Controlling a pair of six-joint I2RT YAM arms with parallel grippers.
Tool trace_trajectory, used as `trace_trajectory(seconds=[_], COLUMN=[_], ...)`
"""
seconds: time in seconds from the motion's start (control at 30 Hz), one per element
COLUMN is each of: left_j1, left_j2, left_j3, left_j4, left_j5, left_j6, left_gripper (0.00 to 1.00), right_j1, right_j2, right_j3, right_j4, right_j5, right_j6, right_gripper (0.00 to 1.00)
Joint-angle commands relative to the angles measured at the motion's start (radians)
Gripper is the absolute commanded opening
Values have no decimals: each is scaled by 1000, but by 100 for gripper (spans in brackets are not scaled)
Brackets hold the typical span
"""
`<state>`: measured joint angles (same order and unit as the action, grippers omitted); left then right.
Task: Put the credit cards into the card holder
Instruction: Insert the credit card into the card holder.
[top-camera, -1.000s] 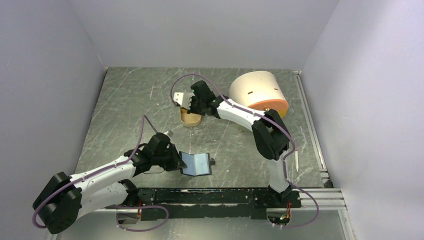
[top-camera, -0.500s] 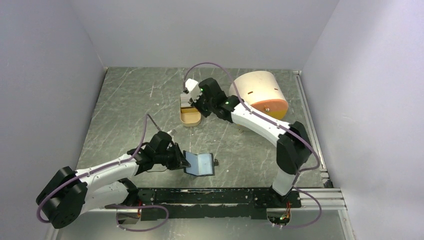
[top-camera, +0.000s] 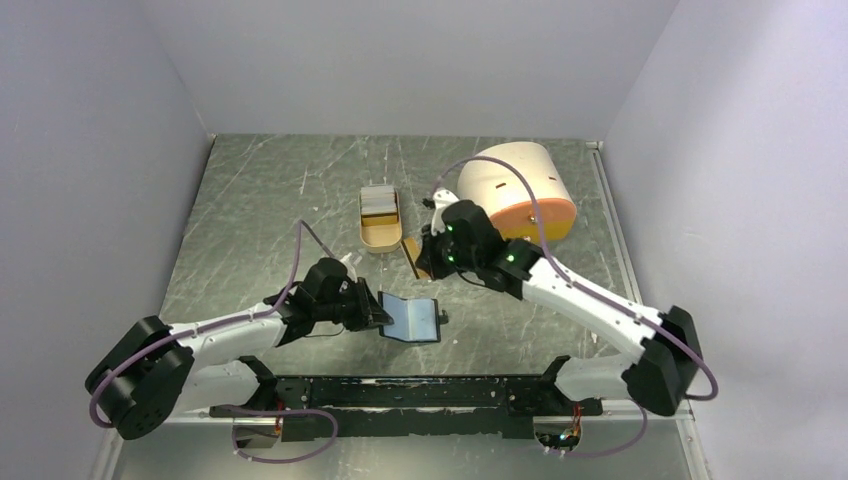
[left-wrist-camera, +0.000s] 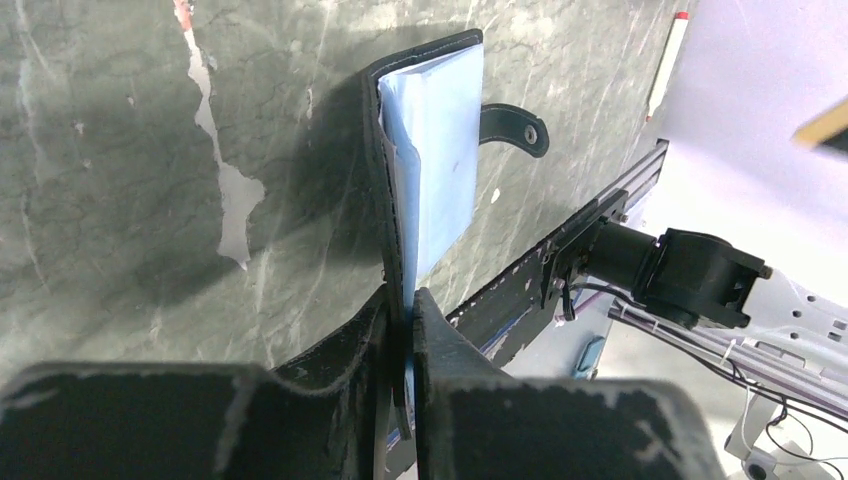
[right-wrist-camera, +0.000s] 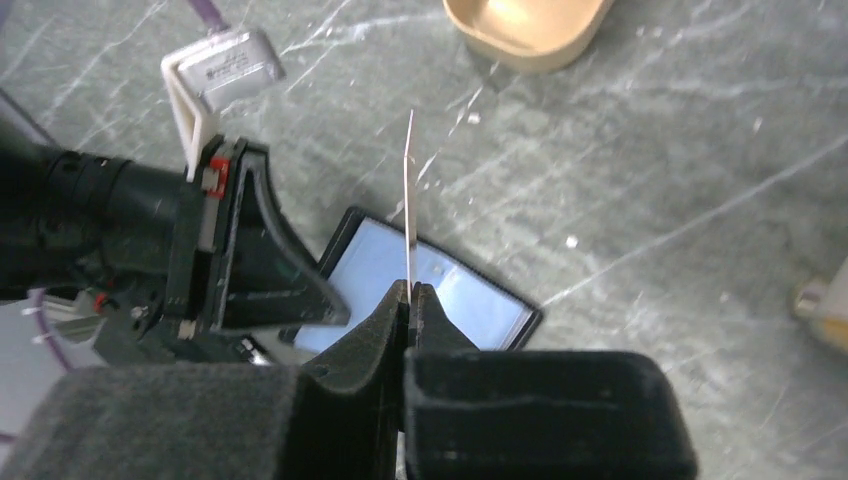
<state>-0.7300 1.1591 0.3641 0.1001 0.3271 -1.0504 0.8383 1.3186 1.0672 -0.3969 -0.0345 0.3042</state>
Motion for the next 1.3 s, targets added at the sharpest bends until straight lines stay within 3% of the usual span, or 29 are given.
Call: trace_trajectory(seconds=[0.0,0.27,0.57,0.73,0.97,1.27], left_j1=[6,5,13,15,14,-29], left_j2=[12,-27,-72,-68,-39,104], left_j3=[-10,-69,-67,-57,-70,-45], left_j4=[91,20,-103,-148,-111,23], left_j5=[18,-14,-87,-110,-82,9], left_j6=[0,-21,-6,-4,18,-2], left_gripper=[17,29,35,30,13,11], right_j1=[4,7,12,13,25,27], right_j2=[-146,-302,-244,-172,-115,-114], right_j3=[-141,-409,-529,-579,-654,-724], right_j4=[75,242,407,532,650,681], right_j5=[-46,-97,-147,-198,-197,-185], right_j6=[195,404,475,525,573,608], right_gripper=[0,0,1,1,1,2])
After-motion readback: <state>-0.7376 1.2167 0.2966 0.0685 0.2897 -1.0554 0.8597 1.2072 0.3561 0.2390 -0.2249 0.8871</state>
